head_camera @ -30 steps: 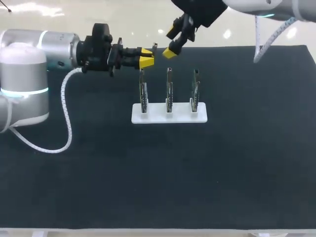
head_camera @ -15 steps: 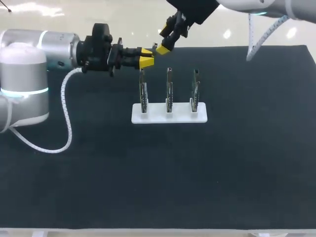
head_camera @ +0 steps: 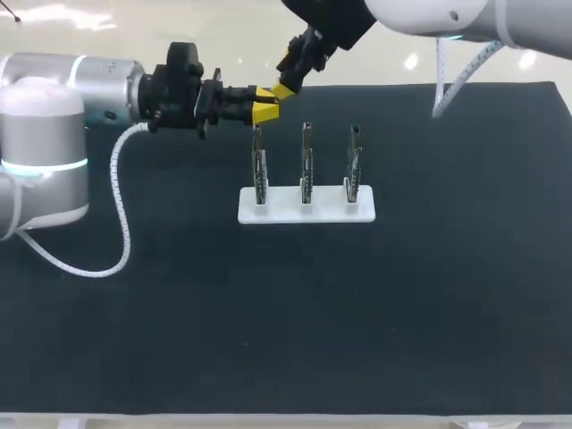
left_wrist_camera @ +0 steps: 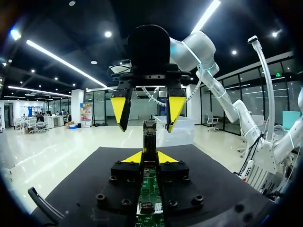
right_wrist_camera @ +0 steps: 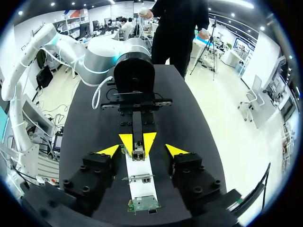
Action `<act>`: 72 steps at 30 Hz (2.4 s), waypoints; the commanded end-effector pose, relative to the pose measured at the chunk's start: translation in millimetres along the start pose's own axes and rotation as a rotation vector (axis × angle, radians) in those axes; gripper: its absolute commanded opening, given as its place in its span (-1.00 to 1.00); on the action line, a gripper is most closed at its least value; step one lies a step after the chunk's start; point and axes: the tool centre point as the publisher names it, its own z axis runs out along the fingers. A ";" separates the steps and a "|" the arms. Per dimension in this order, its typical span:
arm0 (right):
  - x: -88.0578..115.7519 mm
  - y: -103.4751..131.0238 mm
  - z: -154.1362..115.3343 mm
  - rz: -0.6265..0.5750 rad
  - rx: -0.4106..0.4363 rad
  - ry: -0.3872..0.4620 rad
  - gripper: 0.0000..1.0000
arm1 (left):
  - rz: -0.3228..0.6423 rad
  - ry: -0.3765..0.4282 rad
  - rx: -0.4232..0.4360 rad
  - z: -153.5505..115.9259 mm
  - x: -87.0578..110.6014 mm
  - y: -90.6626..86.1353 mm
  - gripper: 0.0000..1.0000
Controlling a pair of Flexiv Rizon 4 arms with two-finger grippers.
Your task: Pick up the optical module with the left hand, and insert it into the network port with the right hand.
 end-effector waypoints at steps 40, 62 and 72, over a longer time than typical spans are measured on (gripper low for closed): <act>-3.1 2.7 0.5 -0.031 -0.019 0.004 -1.00 | -0.003 0.044 -0.021 -6.2 -2.1 0.1 1.00; -2.3 -6.1 -0.5 -0.048 -0.025 0.020 -1.00 | -0.029 0.324 -0.001 -89.4 -14.6 -17.0 1.00; -3.6 -10.7 0.3 -0.056 -0.023 0.030 -1.00 | -0.014 0.390 -0.015 -118.2 -18.6 -21.4 1.00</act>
